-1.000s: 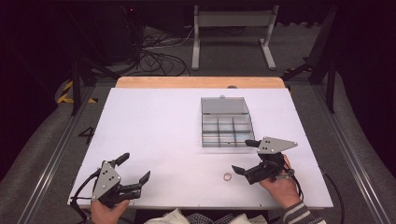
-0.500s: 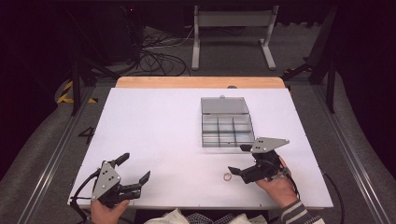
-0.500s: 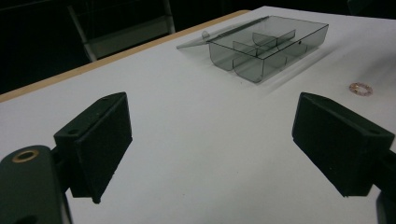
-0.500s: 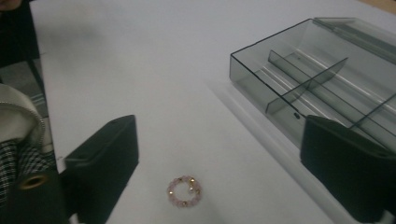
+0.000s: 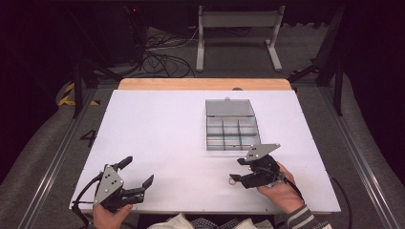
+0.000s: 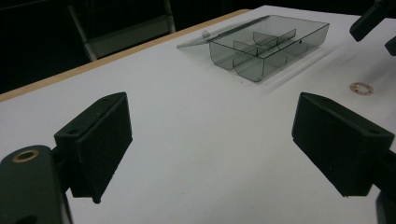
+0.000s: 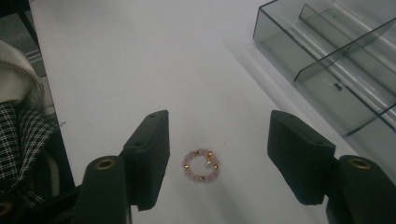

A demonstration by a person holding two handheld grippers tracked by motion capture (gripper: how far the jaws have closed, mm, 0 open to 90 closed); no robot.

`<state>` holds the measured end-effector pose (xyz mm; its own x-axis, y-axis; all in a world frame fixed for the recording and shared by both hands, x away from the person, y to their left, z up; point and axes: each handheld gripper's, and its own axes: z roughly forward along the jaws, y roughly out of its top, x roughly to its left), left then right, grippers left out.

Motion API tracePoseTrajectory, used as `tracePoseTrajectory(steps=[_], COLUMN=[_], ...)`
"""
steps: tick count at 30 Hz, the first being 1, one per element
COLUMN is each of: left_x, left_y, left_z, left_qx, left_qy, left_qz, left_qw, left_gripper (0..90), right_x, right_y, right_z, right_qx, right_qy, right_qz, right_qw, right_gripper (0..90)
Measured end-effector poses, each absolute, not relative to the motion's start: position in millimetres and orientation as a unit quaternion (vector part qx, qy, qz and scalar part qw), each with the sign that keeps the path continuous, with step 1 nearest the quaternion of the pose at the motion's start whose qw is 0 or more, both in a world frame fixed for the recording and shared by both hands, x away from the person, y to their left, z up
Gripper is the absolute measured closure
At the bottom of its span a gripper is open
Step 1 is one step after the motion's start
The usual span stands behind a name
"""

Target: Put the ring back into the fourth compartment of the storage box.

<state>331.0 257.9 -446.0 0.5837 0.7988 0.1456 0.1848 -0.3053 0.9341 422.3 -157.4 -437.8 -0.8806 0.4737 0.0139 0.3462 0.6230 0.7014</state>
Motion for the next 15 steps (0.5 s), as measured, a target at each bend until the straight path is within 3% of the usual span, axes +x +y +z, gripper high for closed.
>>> tracePoseTrajectory(steps=[15], left_x=[332.0], left_y=[256.9], left_z=[-446.6], left_qx=[0.746], left_qy=[0.331], left_qz=[0.315], left_qw=[0.484], left_gripper=[12.9], right_x=[428.0], right_y=[-143.5], right_z=[-453.1], right_qx=[0.236], right_qy=[0.920], right_qz=[0.308], right_qw=[0.063], right_gripper=[50.6])
